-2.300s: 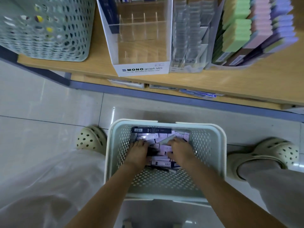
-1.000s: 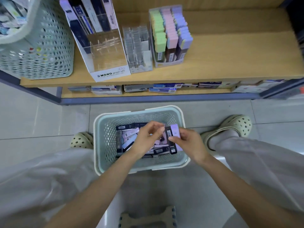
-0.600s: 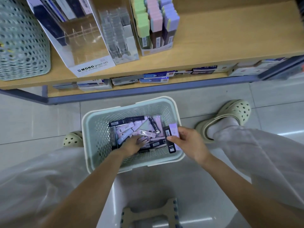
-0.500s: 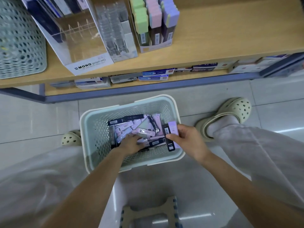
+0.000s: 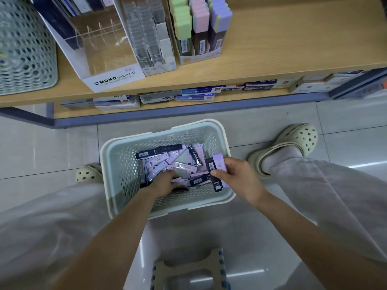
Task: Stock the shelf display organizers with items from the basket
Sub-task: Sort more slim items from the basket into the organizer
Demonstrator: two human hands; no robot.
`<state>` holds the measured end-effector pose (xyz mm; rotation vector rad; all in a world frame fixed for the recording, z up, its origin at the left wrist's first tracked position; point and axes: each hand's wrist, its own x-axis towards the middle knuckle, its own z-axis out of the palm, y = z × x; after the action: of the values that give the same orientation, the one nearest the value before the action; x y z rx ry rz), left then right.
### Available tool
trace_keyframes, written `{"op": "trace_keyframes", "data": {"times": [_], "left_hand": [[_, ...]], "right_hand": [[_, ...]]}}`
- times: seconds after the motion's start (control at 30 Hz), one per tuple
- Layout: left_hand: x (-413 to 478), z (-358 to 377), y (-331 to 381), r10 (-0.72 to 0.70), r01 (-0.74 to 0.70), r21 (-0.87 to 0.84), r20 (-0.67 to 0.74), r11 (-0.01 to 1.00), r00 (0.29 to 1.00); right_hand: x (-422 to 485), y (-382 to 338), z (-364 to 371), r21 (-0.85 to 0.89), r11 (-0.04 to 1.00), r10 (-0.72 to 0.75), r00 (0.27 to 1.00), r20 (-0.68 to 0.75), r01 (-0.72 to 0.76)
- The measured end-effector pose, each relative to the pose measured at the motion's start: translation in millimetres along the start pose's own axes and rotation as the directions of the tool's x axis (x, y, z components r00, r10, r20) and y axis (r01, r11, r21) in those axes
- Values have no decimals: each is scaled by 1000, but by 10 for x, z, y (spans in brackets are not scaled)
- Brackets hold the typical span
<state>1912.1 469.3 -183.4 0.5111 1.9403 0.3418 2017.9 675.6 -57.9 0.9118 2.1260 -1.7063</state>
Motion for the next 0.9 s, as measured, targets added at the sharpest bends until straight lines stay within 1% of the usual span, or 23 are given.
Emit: {"op": "trace_keyframes", "data": {"times": [0.07,0.13,0.27,0.33,0.43,0.47,0.53,0.57,0.73,0.77,0.83,0.9], "left_hand": [[-51,-28,50,-17,17,0,-31,1000,999],[-123,-93,157,-30,25,-76,-63,997,998],[-344,-275,524,67,-104,-290,-135,951,989],[-492,-343,788,102,-187,-458,-203,869,974],[-727,-379,1132,134,-287,-669,-272,685,953],[-802,-383,1219,146,-306,-717,-278,626,950],[-925,-394,1360,117,-277,-809,-253,518,960],[-979,-405,1415,98,-266,-833,-251,485,963],[-1222,-483,1519,98,-365,-804,-364,470,926],[-1265,-505,1515,94,-394,-787,-400,476,912],[-1364,-558,1528,80,-444,-730,-477,519,875],[-1478,-647,1553,56,-497,-675,-562,545,825]], "right_hand": [[-18,-18,-1,-8,1000,-1,1000,1,1],[-46,-34,-3,-11,1000,-4,1000,-2,4],[-111,-98,-1,64,998,12,1000,-25,-10],[-145,-174,11,114,993,5,999,-34,-1],[-195,-323,30,174,984,-34,997,-67,45],[-216,-380,29,185,981,-40,996,-85,55],[-254,-468,13,197,977,-60,993,-106,80],[-277,-515,1,190,977,-78,992,-103,96],[-445,-819,-48,53,983,-176,984,-18,176],[-477,-884,-49,24,980,-198,980,2,198],[-528,-1011,-37,-10,973,-232,972,25,232],[-552,-1134,-7,-55,960,-275,961,16,275]]}}
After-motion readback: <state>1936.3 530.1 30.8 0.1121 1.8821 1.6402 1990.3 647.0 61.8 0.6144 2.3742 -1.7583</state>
